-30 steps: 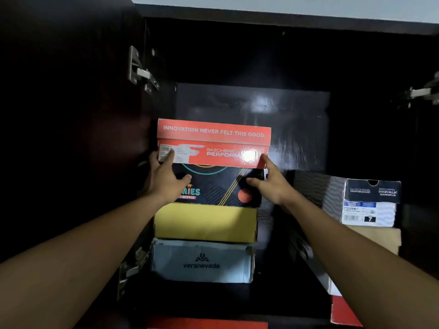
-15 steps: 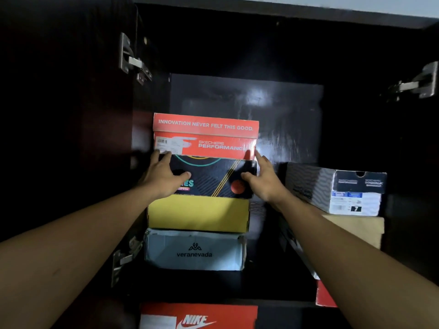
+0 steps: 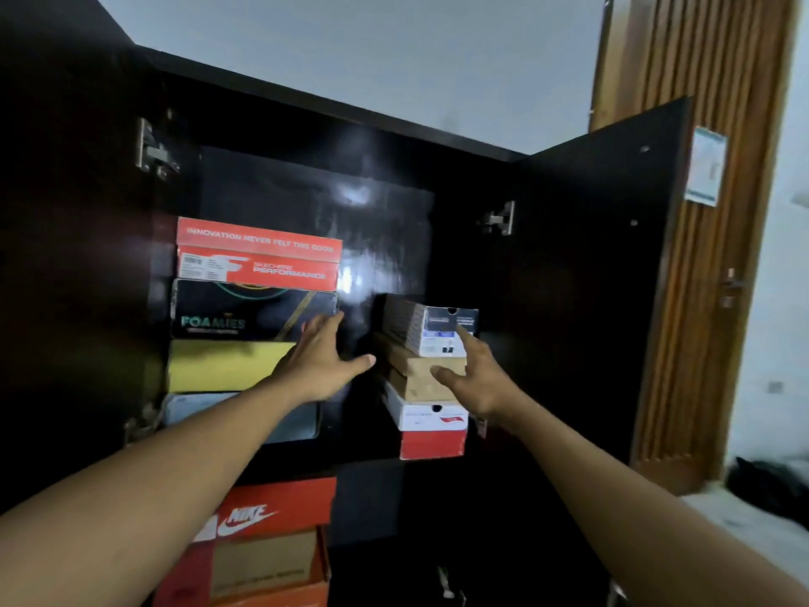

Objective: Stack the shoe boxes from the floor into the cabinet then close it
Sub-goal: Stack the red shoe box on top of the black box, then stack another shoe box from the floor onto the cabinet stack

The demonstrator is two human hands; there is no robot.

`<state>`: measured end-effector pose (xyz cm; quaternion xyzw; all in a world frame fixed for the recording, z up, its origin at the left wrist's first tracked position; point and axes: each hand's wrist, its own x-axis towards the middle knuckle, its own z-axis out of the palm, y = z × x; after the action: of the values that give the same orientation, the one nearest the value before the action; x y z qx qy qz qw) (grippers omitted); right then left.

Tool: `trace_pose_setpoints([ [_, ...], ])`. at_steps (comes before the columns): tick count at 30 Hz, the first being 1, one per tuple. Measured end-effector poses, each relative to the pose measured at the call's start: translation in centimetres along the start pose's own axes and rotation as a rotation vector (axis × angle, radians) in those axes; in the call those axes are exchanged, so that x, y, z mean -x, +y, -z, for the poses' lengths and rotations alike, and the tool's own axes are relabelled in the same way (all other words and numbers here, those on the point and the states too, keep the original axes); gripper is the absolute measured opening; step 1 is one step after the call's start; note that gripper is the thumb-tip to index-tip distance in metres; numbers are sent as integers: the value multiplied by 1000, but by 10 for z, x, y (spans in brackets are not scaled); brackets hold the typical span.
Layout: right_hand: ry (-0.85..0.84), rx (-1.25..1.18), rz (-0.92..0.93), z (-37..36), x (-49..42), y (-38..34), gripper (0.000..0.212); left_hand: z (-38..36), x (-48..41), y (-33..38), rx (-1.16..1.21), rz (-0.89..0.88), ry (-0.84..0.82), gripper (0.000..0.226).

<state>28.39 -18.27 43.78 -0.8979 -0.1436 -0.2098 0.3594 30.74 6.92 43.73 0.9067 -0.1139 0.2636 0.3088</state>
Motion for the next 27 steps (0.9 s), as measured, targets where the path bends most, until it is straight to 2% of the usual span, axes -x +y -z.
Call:
trace_pose_setpoints([
  [7,31,107,-277,108,168,39,89,-57,98,120,156,-62,-205,98],
  [14,178,318,-485,187,318,60,83,-97,166,247,260,-228,-340,92],
  [20,282,349,-667,224,391,82,83,-152,226,303,295,-375,-553,93],
  [27,356,328,-856,226,466,135,81,-235,273,356,307,-458,-742,92],
])
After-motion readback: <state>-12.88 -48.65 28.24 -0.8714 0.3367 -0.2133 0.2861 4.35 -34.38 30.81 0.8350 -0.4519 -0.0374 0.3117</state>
